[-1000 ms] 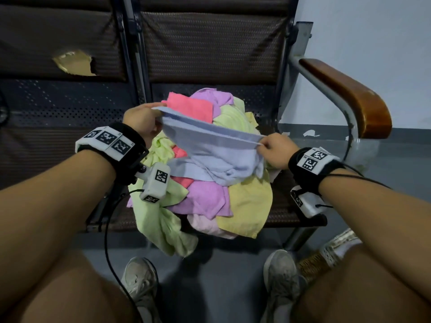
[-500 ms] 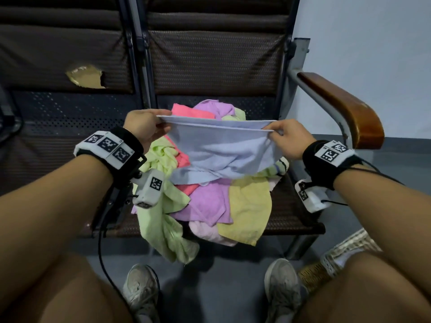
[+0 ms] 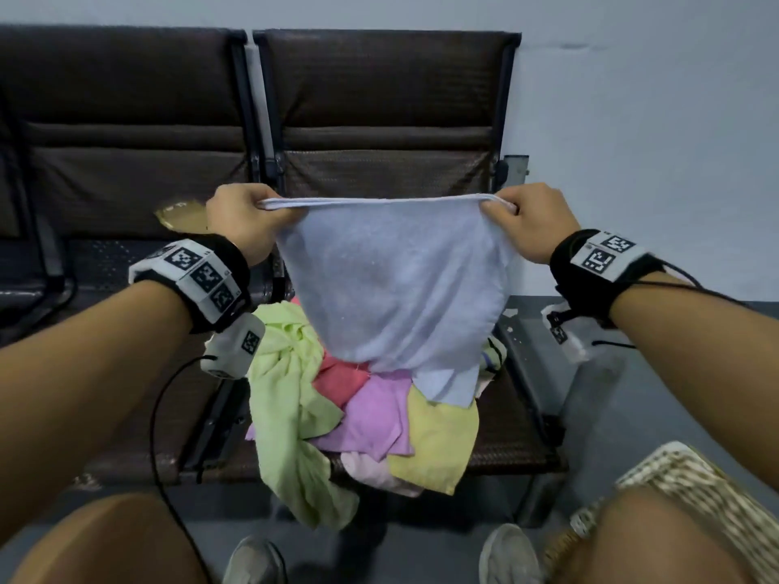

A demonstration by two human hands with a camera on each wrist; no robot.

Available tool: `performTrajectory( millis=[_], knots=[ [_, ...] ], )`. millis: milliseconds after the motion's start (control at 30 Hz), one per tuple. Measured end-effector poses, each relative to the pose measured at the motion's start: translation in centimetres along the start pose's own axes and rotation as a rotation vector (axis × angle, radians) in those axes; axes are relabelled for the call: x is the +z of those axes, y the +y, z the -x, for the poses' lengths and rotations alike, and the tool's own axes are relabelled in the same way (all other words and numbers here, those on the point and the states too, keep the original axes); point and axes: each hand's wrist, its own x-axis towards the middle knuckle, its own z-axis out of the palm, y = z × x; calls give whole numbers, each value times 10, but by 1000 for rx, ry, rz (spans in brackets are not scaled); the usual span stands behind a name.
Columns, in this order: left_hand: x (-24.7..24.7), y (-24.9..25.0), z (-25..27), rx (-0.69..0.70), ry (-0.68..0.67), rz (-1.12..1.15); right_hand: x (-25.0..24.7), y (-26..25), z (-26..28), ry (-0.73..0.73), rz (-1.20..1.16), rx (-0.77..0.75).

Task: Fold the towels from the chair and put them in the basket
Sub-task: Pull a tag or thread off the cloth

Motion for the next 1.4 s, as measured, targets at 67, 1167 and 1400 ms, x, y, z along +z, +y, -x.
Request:
performTrajectory(
  millis=[67, 1167, 1400],
  knots=[
    [-4, 9, -2, 29, -16, 19, -9, -5, 0, 42, -148, 27],
    [34, 123, 64, -391, -361, 873, -5, -116, 23, -299, -1065, 497],
    [39, 93, 58, -386, -641, 724, -17, -114, 23, -423, -1081, 486]
  ],
)
